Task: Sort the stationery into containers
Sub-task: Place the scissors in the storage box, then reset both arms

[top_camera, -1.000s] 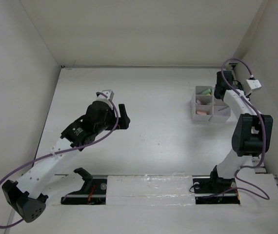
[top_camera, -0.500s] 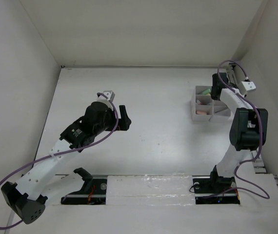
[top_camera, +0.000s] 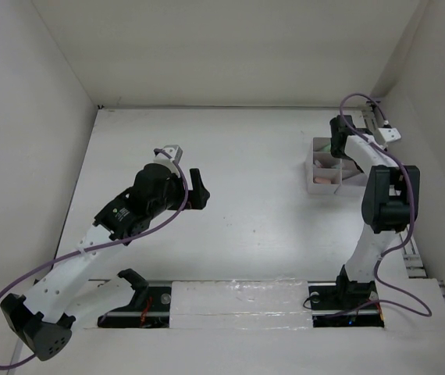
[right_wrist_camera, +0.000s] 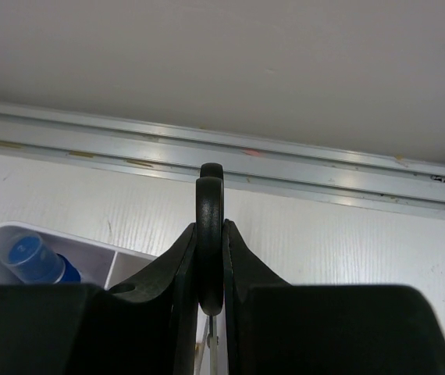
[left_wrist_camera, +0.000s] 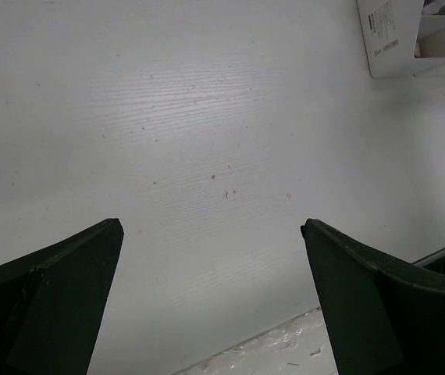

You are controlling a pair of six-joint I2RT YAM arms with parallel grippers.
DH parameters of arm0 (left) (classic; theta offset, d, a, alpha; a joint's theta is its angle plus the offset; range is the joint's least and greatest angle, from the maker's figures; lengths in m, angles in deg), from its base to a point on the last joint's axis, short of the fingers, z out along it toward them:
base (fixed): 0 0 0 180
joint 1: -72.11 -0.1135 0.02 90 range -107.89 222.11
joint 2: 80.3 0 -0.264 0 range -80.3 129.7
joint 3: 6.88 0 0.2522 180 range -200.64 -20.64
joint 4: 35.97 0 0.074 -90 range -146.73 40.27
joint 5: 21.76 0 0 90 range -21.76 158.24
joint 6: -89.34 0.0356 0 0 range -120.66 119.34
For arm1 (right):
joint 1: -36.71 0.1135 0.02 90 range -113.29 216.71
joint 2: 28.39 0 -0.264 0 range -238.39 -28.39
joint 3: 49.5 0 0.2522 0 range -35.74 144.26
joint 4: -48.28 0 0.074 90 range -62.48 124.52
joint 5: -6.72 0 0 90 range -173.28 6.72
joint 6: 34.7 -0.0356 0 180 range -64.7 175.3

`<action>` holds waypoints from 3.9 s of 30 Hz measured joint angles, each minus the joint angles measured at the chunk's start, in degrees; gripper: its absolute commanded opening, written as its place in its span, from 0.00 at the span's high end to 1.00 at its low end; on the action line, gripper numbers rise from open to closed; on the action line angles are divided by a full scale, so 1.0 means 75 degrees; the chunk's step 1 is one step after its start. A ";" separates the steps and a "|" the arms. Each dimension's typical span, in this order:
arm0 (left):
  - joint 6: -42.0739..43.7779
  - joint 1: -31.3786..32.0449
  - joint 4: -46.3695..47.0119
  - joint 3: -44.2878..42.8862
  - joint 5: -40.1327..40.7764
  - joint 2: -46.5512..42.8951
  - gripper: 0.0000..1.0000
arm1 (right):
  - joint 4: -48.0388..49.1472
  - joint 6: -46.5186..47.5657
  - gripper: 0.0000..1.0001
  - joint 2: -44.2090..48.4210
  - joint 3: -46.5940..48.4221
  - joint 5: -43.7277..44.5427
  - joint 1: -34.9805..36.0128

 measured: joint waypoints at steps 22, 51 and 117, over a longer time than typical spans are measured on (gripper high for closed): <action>0.0000 -0.0003 0.0000 0.0000 -0.0003 0.0000 0.00 | -0.1204 -0.1102 0.80 -0.0131 0.0119 0.0356 0.0271; 0.0000 -0.0003 0.0000 0.0000 0.0000 0.0000 0.00 | 0.0393 0.0364 0.24 0.2372 -0.0466 -0.0044 0.1070; -0.2396 -0.0003 -0.2978 -0.0807 0.3348 -0.3576 0.00 | -0.1003 0.4103 0.00 1.1097 -0.2681 -0.6304 0.6566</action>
